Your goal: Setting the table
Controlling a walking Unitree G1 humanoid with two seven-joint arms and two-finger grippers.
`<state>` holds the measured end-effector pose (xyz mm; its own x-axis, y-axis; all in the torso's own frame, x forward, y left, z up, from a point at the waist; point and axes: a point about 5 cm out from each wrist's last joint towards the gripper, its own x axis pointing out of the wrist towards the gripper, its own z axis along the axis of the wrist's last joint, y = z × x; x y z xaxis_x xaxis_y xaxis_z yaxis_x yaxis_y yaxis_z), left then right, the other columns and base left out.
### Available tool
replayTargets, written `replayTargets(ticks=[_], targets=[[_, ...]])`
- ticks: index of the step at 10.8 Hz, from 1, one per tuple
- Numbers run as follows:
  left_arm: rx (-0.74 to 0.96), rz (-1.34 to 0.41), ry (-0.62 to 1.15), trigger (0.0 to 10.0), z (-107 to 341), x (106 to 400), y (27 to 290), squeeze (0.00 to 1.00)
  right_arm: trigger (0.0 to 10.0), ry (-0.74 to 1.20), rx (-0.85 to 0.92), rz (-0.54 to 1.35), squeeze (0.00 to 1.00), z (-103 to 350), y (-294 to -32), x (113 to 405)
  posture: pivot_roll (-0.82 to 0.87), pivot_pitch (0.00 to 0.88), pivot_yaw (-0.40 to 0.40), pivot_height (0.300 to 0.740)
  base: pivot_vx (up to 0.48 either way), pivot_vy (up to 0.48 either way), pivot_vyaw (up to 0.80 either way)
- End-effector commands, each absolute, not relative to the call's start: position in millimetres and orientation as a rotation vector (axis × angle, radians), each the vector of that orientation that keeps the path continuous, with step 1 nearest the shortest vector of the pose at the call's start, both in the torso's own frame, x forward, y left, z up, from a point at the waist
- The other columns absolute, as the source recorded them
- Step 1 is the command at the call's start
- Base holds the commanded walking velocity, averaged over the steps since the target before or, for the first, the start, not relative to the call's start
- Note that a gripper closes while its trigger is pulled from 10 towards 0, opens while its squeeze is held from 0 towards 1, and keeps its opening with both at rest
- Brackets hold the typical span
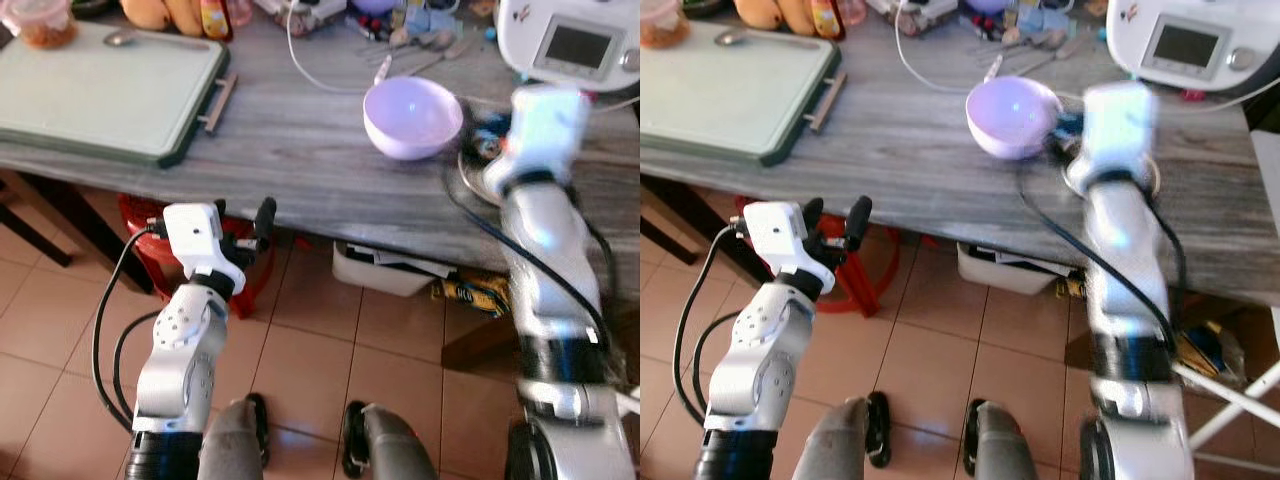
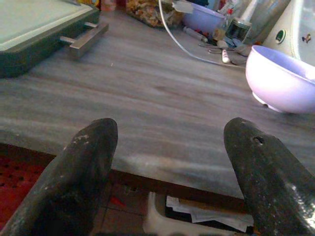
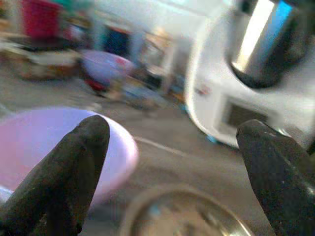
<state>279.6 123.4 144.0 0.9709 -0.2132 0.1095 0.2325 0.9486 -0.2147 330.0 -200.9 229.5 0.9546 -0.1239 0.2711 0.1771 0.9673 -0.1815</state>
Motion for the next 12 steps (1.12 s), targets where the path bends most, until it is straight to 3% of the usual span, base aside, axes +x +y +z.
replayTargets(ticks=[1, 2, 12], targets=[[-0.224, -0.242, -0.066, 10.0, 141, 276, 124, 0.0, 10.0, -0.206, -0.165, -0.255, 0.27, 221, -217, 323, -0.04, 0.172, 0.002, 0.74, 0.0, 0.0, 0.0], [-0.218, -0.242, -0.058, 10.0, 140, 273, 126, 0.0, 10.0, -0.131, -0.162, -0.283, 0.01, 206, -223, 321, -0.03, 0.186, 0.007, 0.74, 0.0, 0.0, 0.0], [-0.135, -0.234, 0.023, 10.0, 138, 255, 143, 0.0, 10.0, 0.094, -0.016, -0.134, 0.0, 187, -225, 351, 0.05, 0.264, 0.056, 0.74, 0.0, 0.0, 0.0]])
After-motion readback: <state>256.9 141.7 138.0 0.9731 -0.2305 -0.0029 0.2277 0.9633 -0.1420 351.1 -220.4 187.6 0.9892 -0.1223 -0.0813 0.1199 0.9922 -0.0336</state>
